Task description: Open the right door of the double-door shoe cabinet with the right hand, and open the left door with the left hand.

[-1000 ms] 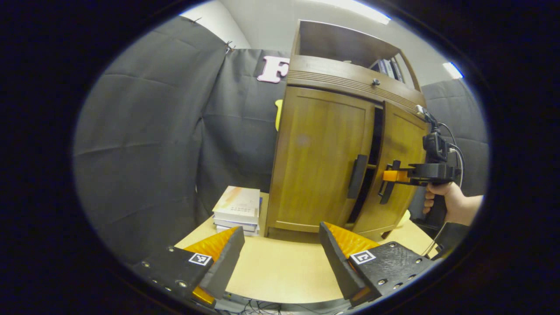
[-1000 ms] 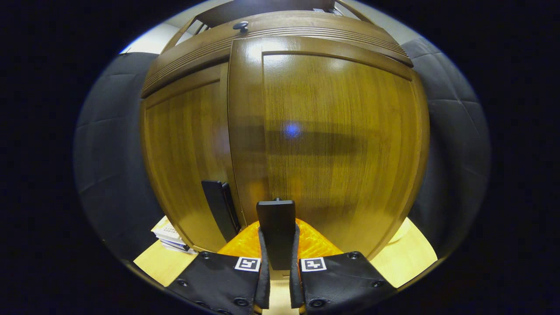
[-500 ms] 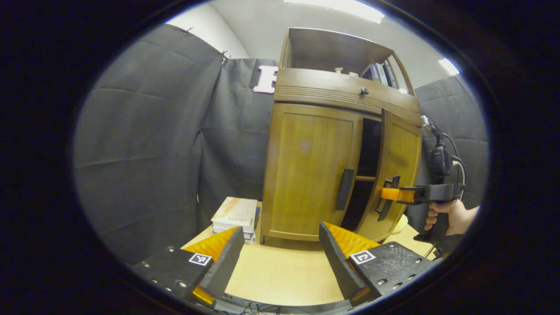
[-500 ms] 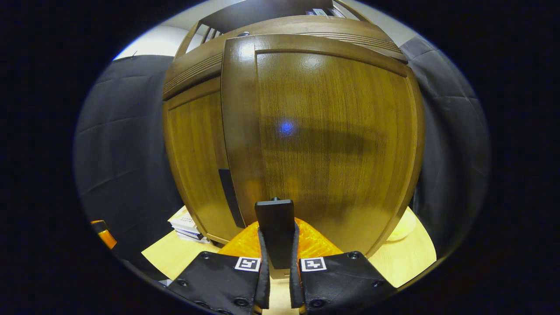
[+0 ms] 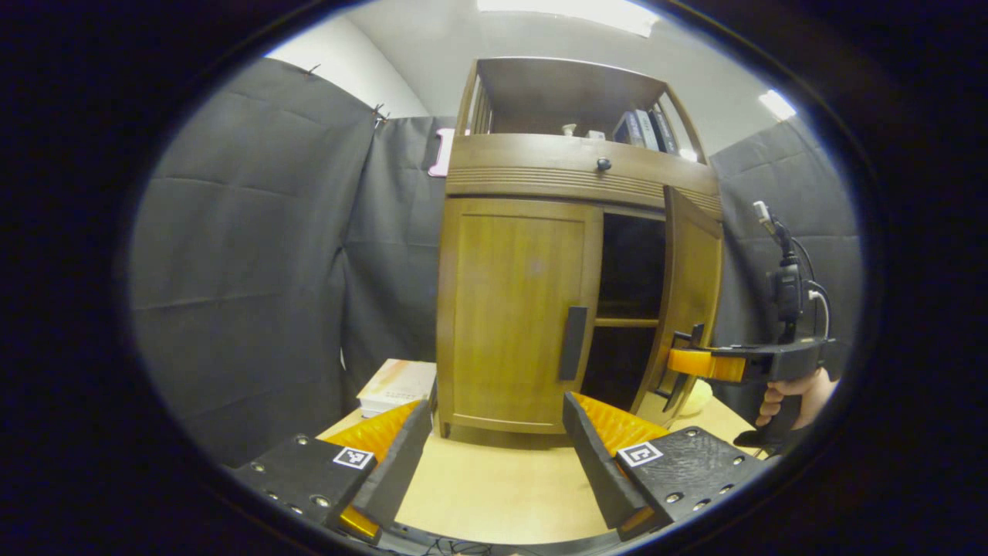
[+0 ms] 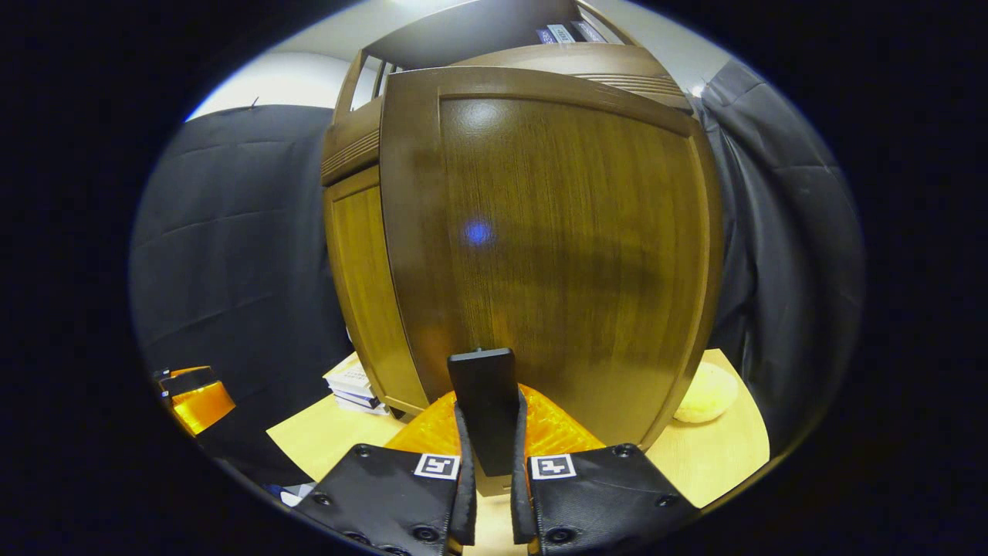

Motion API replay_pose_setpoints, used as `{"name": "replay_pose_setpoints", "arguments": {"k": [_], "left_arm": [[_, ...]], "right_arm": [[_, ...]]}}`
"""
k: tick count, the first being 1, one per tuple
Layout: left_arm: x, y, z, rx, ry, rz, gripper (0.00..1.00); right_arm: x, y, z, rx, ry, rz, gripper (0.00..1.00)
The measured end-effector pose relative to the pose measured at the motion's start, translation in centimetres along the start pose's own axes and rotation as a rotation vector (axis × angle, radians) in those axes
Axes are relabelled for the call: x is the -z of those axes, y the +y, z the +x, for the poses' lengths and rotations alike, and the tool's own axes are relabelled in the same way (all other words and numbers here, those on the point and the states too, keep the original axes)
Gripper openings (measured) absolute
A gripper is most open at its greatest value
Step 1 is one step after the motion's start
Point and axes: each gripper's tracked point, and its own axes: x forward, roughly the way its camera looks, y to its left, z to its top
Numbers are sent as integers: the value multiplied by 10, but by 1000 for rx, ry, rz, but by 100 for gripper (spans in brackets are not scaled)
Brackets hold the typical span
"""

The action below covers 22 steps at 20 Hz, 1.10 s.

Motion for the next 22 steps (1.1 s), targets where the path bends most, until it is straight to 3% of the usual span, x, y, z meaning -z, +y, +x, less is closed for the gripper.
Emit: {"name": "replay_pose_setpoints", "arguments": {"k": [10, 16, 22], "left_arm": [[-24, -5, 44, 41, -3, -1, 100], [-9, -25, 77, 64, 0, 0, 100], [-13, -42, 71, 75, 3, 13, 100]], "right_arm": [[10, -28, -47, -32, -20, -9, 20], [20, -45, -69, -24, -23, 8, 20], [21, -64, -85, -33, -28, 10, 19]]}}
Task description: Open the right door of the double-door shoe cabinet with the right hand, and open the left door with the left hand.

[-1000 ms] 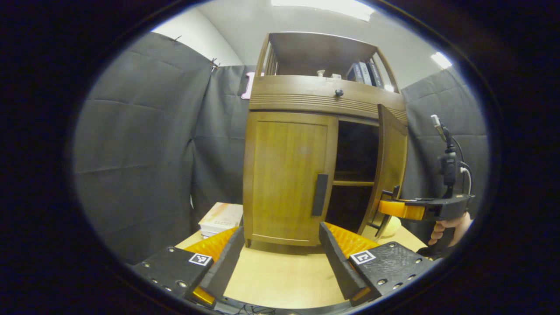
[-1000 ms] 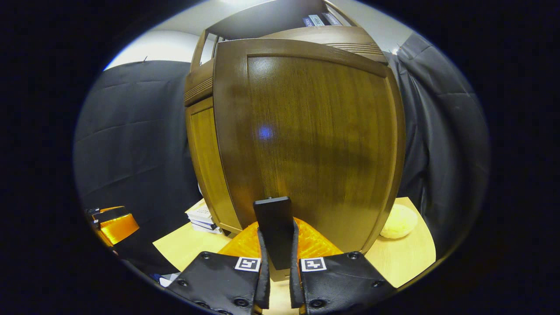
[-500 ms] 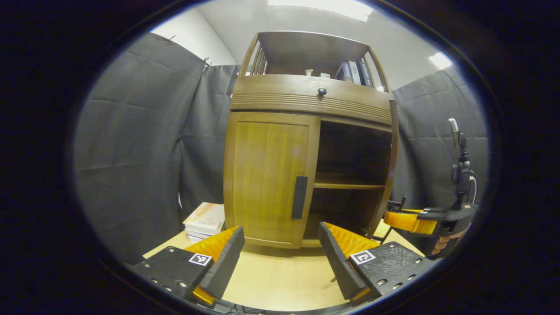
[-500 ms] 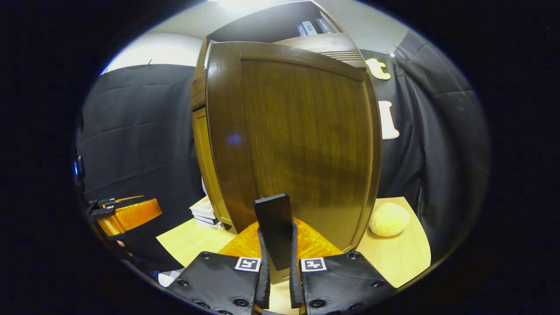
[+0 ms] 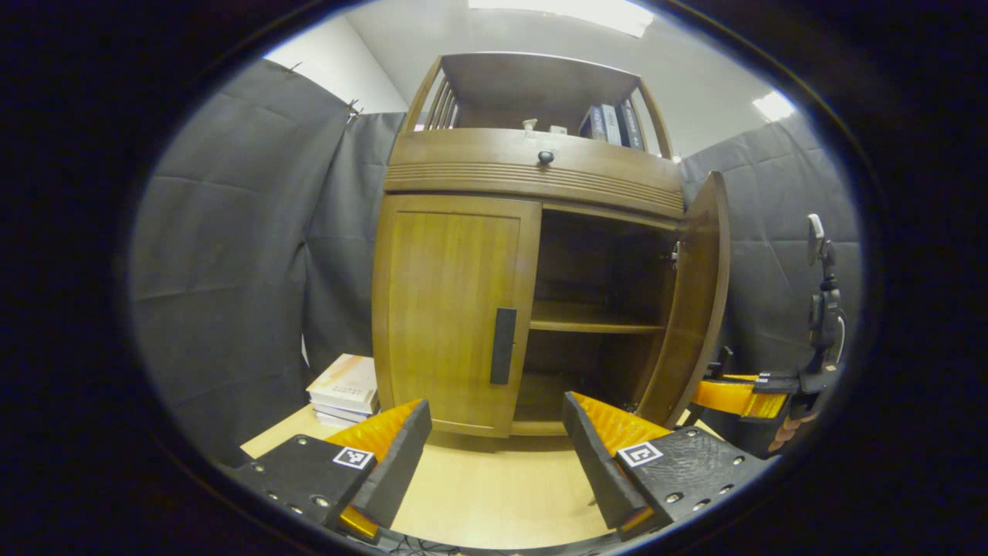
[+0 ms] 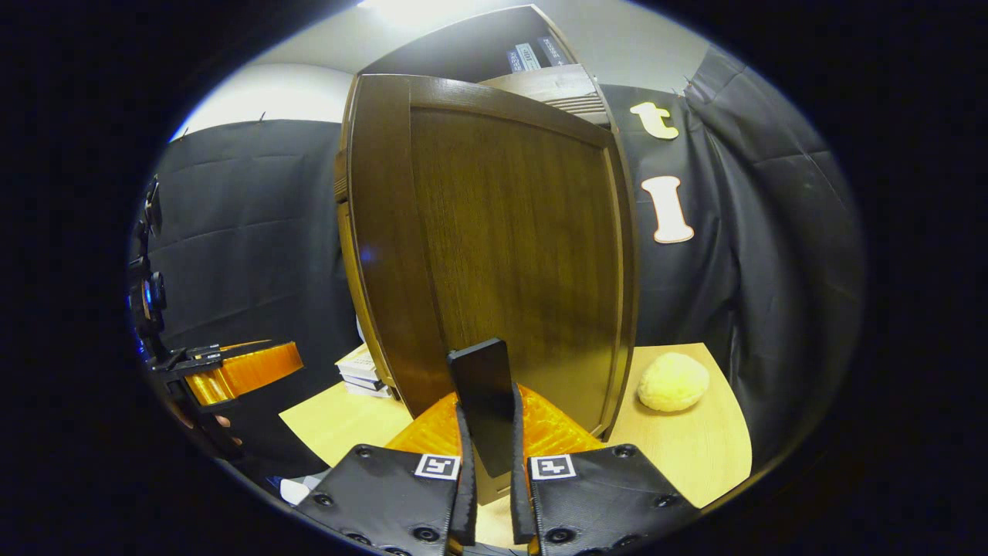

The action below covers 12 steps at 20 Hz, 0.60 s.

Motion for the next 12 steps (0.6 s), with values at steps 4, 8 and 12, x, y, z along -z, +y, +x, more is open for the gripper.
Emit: {"name": "replay_pose_setpoints", "arguments": {"k": [4, 8, 12], "left_arm": [[-2, -11, -8, -1, -6, 6, 100], [-2, -23, -17, -8, -8, 12, 98], [4, -37, -31, -18, -5, 9, 100]], "right_arm": [[2, -17, -12, 11, -6, 14, 18], [6, -38, -29, 24, -10, 5, 18], [8, -67, -45, 42, -15, 14, 19]]}}
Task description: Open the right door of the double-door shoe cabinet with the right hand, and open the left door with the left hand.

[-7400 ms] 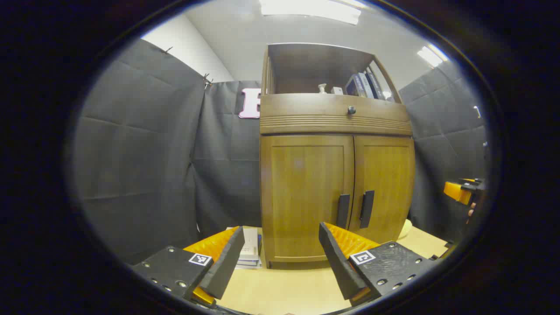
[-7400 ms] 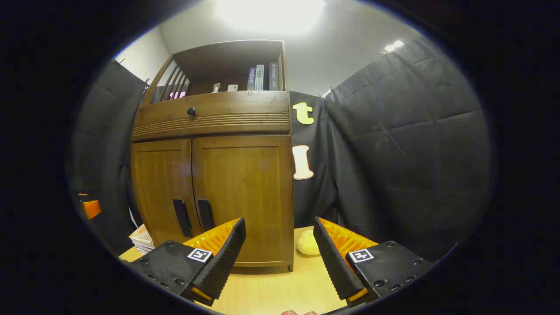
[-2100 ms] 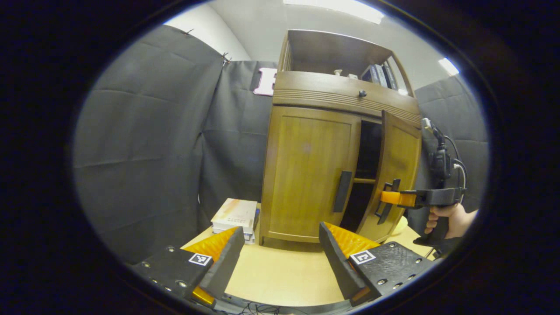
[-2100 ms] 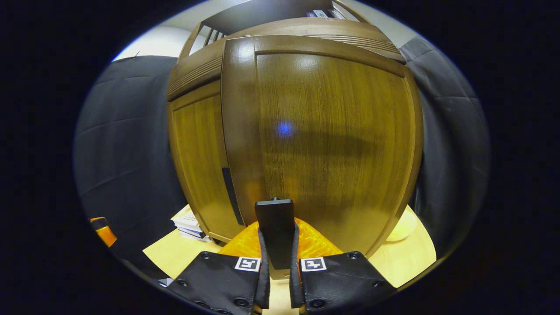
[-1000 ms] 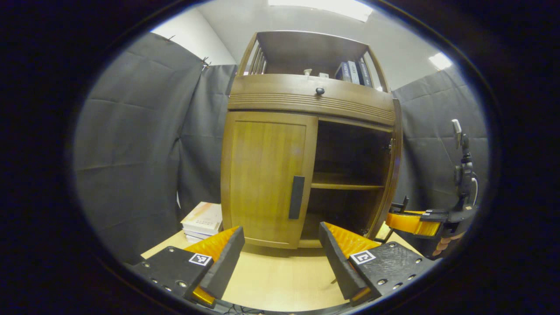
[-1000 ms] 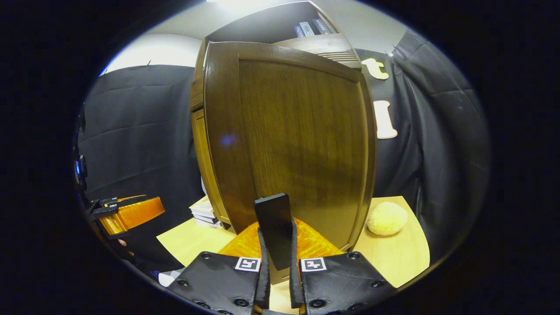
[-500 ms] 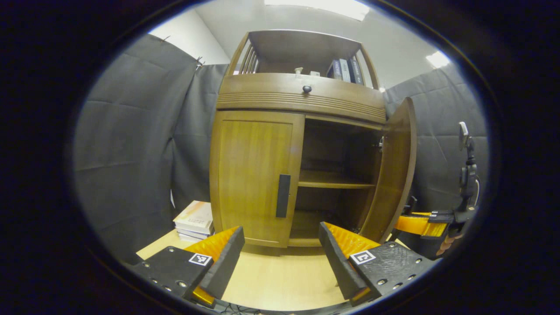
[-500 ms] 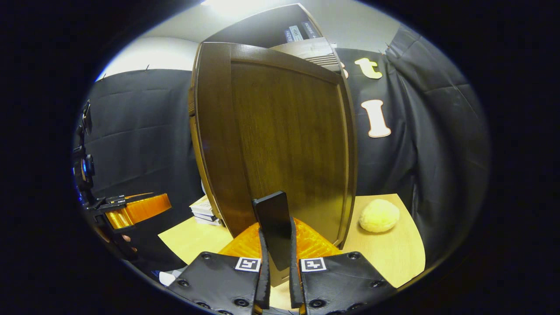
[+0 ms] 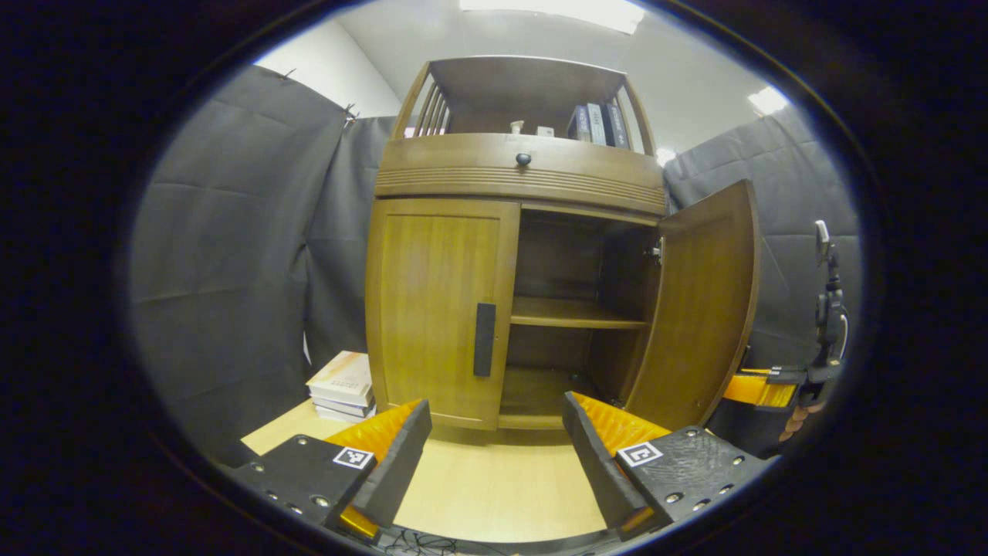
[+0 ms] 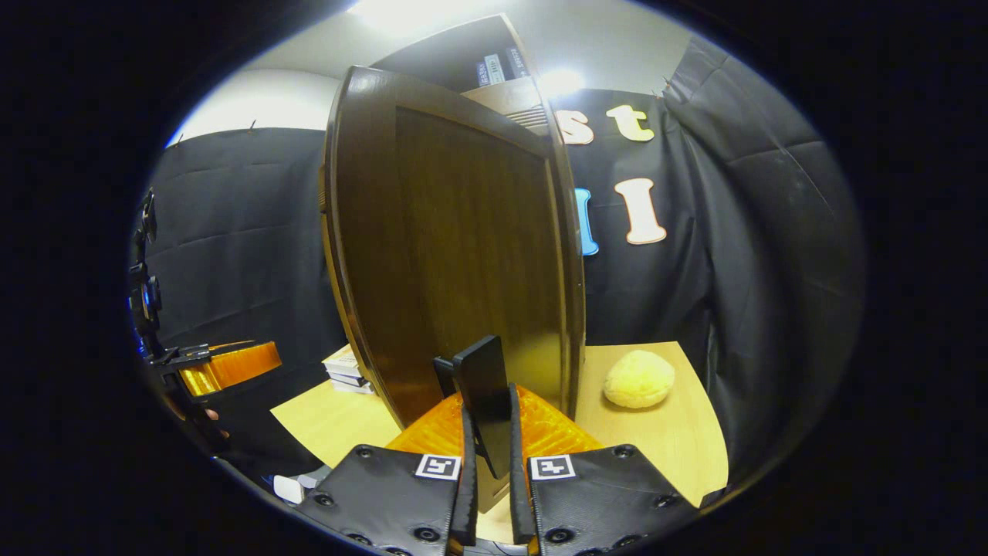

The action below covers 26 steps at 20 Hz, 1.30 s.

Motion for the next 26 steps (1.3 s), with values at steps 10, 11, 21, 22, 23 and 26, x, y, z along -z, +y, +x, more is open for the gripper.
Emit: {"name": "replay_pose_setpoints", "arguments": {"k": [10, 11, 21, 22, 23, 26], "left_arm": [[22, -35, -47, -44, 18, 7, 100], [22, -36, -50, -46, 20, 8, 100], [16, -4, -55, -79, 23, 5, 100], [17, 1, -54, -77, 21, -2, 98], [17, 7, -50, -72, 19, -8, 100], [18, 30, -36, -53, 23, -16, 100]], "right_arm": [[-7, -59, -12, 24, -12, 42, 14], [-6, -59, -13, 17, -13, 48, 17], [5, -59, -24, 93, 10, 38, 14], [10, -58, -31, 110, 16, 23, 12], [15, -56, -38, 128, 24, 7, 12], [23, -56, -56, 200, 50, -7, 4]]}}
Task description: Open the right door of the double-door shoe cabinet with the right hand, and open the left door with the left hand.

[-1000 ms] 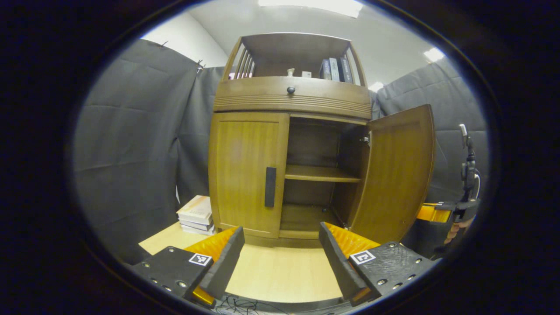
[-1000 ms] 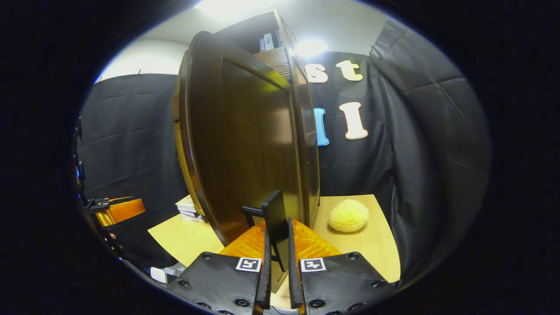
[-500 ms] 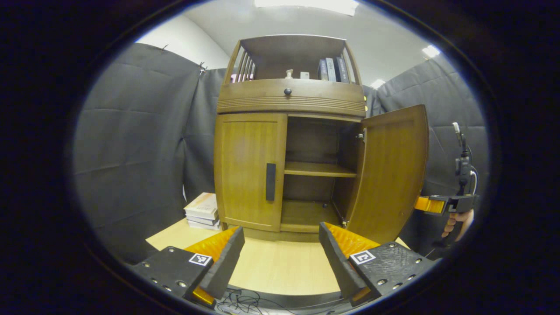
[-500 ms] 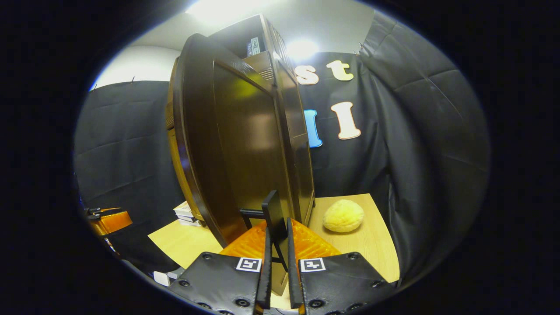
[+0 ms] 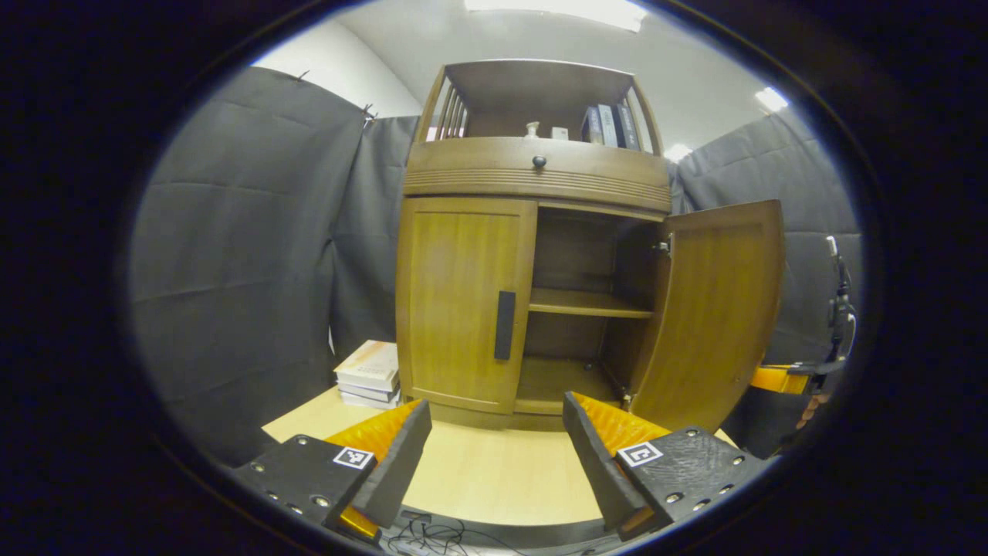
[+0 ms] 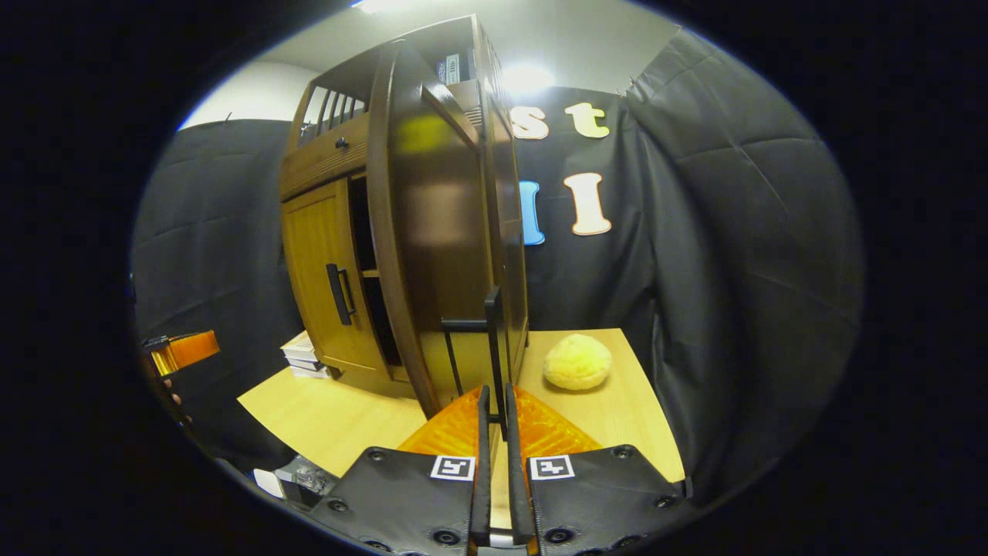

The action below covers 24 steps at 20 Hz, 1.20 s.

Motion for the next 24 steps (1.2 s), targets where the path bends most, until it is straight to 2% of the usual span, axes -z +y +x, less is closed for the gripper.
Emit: {"name": "replay_pose_setpoints", "arguments": {"k": [6, 7, 8, 9, 10, 11, 13, 14, 15, 18, 20, 24], "left_arm": [[-14, 43, 50, 70, -19, 16, 100], [-15, 49, 61, 85, -20, 18, 100], [-17, 52, 73, 100, -22, 19, 100], [-22, 54, 84, 117, -29, 17, 100], [-26, 56, 94, 136, -37, 13, 100], [-31, 56, 105, 158, -48, 9, 100], [-39, 55, 127, 200, -63, 2, 100], [-41, 54, 136, 218, -67, 1, 100], [-41, 54, 145, 232, -63, 2, 100], [-46, 50, 162, 269, -68, 5, 100], [-50, 47, 174, 285, -70, 3, 100], [-55, 38, 200, 294, -73, 9, 100]], "right_arm": [[0, -1, -43, 207, -35, 78, 4], [-1, 5, -50, 234, -45, 87, 12], [-1, 12, -56, 260, -54, 84, 4], [-5, 20, -60, 284, -69, 75, 4], [-10, 31, -64, 295, -89, 70, 12], [-16, 46, -65, 299, -109, 62, 3], [-27, 76, -61, 294, -142, 69, 3], [-33, 94, -56, 275, -153, 78, 15], [-39, 109, -55, 265, -156, 84, 20], [-48, 149, -40, 205, -159, 75, 65], [-50, 157, -32, 197, -159, 58, 94], [-51, 169, -14, 181, -132, 61, 96]]}}
